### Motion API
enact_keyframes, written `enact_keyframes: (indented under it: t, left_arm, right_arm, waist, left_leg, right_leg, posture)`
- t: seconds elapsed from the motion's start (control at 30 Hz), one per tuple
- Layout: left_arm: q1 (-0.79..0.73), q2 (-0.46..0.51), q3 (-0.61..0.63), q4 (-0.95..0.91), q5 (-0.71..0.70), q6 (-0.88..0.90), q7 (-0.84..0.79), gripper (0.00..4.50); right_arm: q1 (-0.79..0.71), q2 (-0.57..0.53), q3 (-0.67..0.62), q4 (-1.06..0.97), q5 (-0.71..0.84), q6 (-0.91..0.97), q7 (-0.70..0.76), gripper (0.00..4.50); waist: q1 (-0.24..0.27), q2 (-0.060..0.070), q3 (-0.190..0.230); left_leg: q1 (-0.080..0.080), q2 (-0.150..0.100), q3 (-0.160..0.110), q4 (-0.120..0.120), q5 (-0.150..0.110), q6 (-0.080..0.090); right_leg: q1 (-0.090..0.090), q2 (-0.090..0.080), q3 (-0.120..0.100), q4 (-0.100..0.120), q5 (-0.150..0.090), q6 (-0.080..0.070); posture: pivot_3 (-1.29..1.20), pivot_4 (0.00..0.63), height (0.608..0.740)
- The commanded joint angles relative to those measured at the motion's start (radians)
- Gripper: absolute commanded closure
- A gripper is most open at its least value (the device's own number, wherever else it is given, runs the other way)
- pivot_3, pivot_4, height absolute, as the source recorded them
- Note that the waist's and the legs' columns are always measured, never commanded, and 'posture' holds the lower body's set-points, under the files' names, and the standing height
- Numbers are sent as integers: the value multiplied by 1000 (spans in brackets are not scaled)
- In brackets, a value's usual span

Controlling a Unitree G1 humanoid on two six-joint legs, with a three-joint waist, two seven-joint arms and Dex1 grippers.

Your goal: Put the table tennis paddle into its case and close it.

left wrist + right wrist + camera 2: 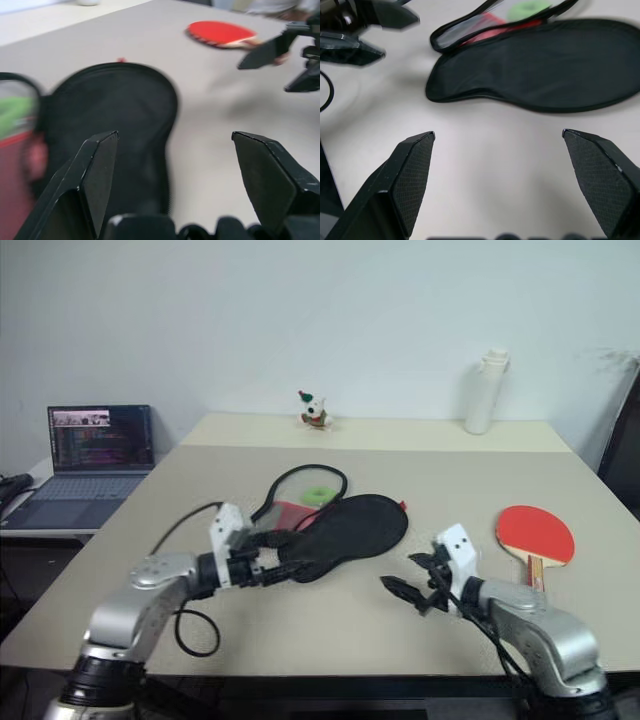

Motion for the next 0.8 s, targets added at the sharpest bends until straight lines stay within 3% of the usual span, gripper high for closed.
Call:
enact_keyframes:
  t: [0.03, 0.37, 0.6, 0.8]
  left_arm:
    - [-7, 61, 57, 50, 14, -57, -13, 557]
    - [-23, 126, 85, 171, 35, -124, -11, 557]
    - [-19, 130, 88, 174, 36, -125, 1, 557]
    - [-17, 134, 89, 175, 38, -125, 7, 557]
  right_arm:
    - [-68, 75, 12, 39, 3, 62, -81, 0]
    - [-202, 298, 109, 227, -63, 160, -220, 0]
    - [-281, 393, 182, 387, -161, 92, -240, 0]
    - [-393, 495, 172, 595, -247, -39, -270, 0]
  waist:
    - [0, 0, 0]
    - [-1, 1, 0]
    - [-6, 1, 0]
    - [-25, 1, 0]
  left_leg:
    - [0, 0, 0, 0, 0, 0]
    - [-1, 0, 0, -1, 0, 0]
    - [0, 0, 0, -1, 0, 0]
    - [2, 1, 1, -1, 0, 0]
  right_leg:
    - [0, 0, 0, 0, 0, 0]
    - [-1, -1, 0, 0, 0, -1]
    - [-1, -1, 0, 1, 0, -1]
    - [-2, -1, 0, 7, -1, -3]
  posture:
    - [0, 150, 740]
    - [0, 150, 740]
    - [0, 150, 740]
    - [0, 150, 740]
